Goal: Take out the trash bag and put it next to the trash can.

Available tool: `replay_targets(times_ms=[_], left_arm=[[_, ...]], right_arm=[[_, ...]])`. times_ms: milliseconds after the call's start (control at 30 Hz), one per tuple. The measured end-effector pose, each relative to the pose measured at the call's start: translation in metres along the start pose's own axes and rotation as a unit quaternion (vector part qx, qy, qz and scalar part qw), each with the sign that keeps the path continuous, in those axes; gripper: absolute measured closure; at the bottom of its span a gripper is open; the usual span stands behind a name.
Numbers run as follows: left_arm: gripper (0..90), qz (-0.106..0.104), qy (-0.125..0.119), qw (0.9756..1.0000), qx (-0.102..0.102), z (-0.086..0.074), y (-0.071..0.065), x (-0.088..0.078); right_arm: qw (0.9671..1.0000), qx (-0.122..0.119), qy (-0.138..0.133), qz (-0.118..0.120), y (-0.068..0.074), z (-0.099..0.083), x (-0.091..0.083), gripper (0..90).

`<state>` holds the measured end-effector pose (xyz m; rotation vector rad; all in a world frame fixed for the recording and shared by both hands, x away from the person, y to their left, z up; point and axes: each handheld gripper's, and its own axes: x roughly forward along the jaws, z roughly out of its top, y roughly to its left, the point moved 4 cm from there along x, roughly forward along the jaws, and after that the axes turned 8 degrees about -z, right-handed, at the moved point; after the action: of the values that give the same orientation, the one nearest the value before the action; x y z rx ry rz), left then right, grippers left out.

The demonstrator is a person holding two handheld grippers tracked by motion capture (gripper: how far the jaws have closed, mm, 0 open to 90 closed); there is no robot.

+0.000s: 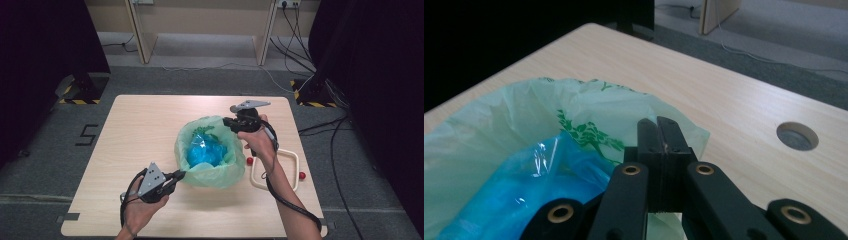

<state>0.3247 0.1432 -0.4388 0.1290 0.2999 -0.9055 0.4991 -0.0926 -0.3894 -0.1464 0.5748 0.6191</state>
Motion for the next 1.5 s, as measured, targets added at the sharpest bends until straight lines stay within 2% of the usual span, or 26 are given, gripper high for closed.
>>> replay_targets(times_ms=[133,233,433,567,833,933,1033,1233,1500], left_arm=[[89.4,-0.002,-0.014,0.9999,0.001,0.010,0.001,-0.006],[89.4,-0.002,-0.023,0.9997,0.004,0.017,0.004,-0.011],[89.4,-0.003,-0.041,0.9991,0.009,0.035,0.008,-0.024],[89.4,-0.014,-0.058,0.9982,-0.004,0.046,0.011,-0.034],[89.4,-0.012,-0.083,0.9963,-0.021,0.063,0.027,-0.059],[89.4,-0.007,-0.092,0.9956,-0.019,0.071,0.032,-0.069],[89.4,0.000,-0.103,0.9945,-0.018,0.079,0.039,-0.081],[89.5,0.020,-0.125,0.9919,-0.011,0.092,0.051,-0.109],[89.4,0.038,-0.130,0.9907,-0.008,0.090,0.057,-0.128]], right_arm=[[0.9993,0.022,-0.017,0.026,0.000,0.007,-0.006,90.0],[0.9989,0.026,-0.025,0.030,0.000,0.011,-0.009,90.0],[0.9964,0.048,-0.039,0.058,0.004,0.022,-0.013,90.0],[0.9930,0.062,-0.052,0.086,0.011,0.034,-0.014,90.0],[0.9903,0.059,-0.063,0.109,0.027,0.058,-0.014,90.0],[0.9900,0.052,-0.065,0.114,0.035,0.070,-0.014,90.0],[0.9883,0.050,-0.070,0.126,0.044,0.082,-0.014,90.0],[0.9878,0.034,-0.078,0.130,0.058,0.103,-0.017,90.0],[0.9874,0.017,-0.080,0.136,0.081,0.125,-0.013,90.0]])
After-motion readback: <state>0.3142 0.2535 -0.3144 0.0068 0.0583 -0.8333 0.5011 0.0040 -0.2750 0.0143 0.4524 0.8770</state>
